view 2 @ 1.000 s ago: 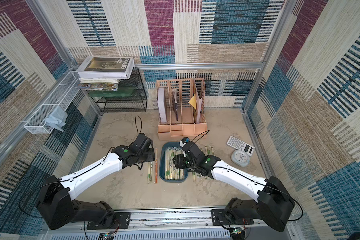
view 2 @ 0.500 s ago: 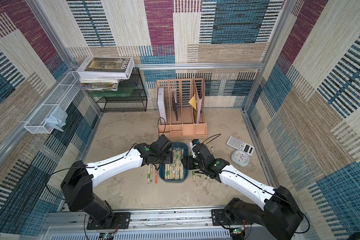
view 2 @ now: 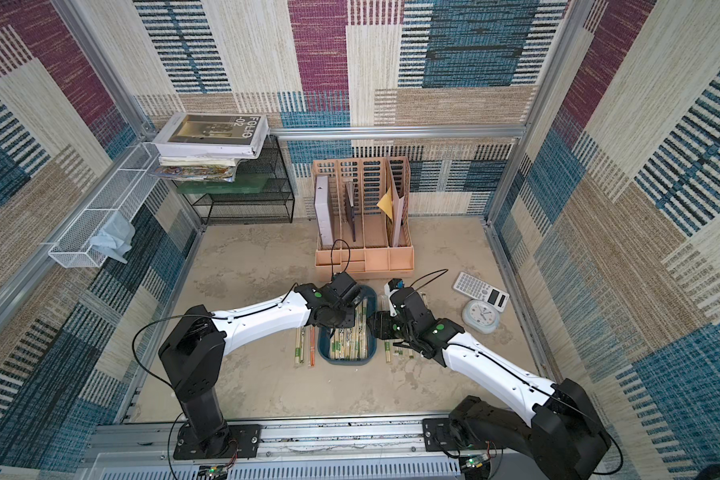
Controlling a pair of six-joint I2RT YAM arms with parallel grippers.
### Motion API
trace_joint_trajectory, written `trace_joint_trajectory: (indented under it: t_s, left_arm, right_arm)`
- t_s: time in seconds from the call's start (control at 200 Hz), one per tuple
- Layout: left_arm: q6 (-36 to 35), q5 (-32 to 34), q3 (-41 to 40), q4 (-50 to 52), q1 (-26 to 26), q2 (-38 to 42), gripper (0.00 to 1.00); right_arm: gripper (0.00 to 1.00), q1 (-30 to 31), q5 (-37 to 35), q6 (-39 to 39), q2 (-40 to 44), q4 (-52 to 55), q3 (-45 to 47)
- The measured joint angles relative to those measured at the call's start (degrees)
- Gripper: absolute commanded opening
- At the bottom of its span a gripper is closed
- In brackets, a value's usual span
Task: Take the paired disposable chopsticks out of the storage box
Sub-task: Pick up the paired disposable chopsticks from the storage box.
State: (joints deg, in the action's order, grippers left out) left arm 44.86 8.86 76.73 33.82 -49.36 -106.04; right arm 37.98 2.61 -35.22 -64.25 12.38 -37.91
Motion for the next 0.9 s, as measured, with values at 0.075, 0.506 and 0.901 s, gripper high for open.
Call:
trace_joint_trajectory:
  t_s: [0.075,0.506,0.901]
  left_arm:
    - [0.1,0.0,0.1,0.0,0.0,-0.9,0.34]
    - [0.1,0.7,0.5,0.2,0.0,-4.2,0.29]
    - [0.1,1.8,0.6,0.5,-0.1,-5.9,0.28]
  right_arm:
    - [0.71,-0.1,0.1,0.1,0.0,0.0,0.0]
    - [0.71,-0.3,0.5,0.4,0.3,0.2,-0.1]
    - [0.71,-0.5,0.5,0.7,0.5,0.2,-0.1]
